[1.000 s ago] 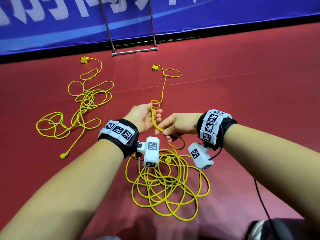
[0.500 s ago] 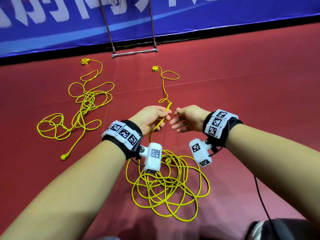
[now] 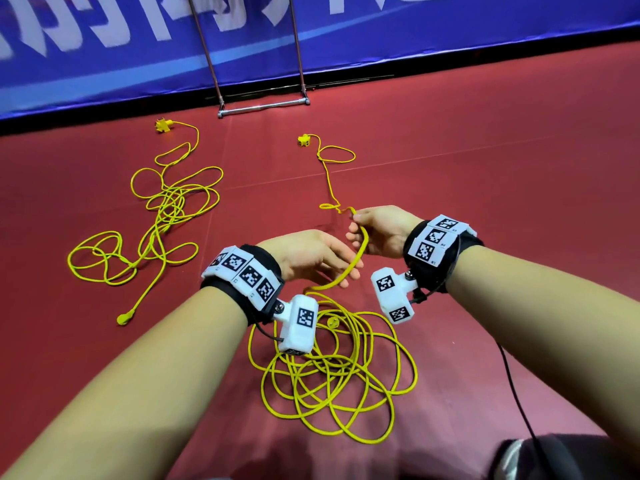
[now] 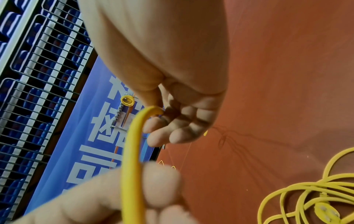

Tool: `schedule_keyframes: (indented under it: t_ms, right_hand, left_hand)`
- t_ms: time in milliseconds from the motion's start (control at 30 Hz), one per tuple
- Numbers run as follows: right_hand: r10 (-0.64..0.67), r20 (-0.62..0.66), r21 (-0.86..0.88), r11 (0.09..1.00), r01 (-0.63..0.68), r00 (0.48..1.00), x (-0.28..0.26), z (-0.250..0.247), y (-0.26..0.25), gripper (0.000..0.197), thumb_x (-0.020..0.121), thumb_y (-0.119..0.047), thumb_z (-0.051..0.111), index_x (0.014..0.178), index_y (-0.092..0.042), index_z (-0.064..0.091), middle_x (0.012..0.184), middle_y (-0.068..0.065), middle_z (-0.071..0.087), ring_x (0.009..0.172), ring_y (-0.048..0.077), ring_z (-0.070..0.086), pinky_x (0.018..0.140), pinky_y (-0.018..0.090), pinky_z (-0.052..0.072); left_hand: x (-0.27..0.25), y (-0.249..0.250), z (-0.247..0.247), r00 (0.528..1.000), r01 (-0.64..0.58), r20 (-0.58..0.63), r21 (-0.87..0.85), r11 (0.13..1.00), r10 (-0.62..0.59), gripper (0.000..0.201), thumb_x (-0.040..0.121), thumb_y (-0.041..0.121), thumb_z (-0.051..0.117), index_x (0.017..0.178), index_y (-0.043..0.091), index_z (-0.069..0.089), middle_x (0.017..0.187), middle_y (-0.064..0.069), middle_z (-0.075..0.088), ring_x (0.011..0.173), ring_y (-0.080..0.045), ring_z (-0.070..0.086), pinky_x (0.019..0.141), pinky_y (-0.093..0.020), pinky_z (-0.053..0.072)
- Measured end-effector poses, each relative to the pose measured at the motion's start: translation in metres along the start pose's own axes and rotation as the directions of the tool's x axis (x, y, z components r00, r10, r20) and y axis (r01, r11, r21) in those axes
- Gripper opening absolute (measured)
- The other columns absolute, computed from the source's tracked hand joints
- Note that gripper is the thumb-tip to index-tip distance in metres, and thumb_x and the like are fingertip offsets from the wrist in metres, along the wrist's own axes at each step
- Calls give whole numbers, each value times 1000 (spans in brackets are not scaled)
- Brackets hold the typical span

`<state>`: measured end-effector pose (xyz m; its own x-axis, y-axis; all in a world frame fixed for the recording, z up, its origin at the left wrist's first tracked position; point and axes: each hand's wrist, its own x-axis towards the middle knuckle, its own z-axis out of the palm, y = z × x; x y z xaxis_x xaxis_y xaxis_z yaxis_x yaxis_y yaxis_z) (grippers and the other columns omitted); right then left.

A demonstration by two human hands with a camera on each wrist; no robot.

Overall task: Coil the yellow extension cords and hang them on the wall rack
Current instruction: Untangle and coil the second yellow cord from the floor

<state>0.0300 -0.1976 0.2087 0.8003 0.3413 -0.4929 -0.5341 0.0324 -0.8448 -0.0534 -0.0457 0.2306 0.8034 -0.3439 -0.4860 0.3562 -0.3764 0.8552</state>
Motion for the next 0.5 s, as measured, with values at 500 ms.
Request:
schedule_keyframes:
  t_ms: [500]
  right_hand:
    - [24,484,-393,899,193,875,-11,14,14,37,94,12,47,111,-14,68,82,9,64,67,17,61,67,28,53]
  left_hand:
    - [7,-8,-32,867,-206,-444,-731,650,-225,26,104,25,38,87,9,51,90,-11,67,79,-25,64,68,-38,51]
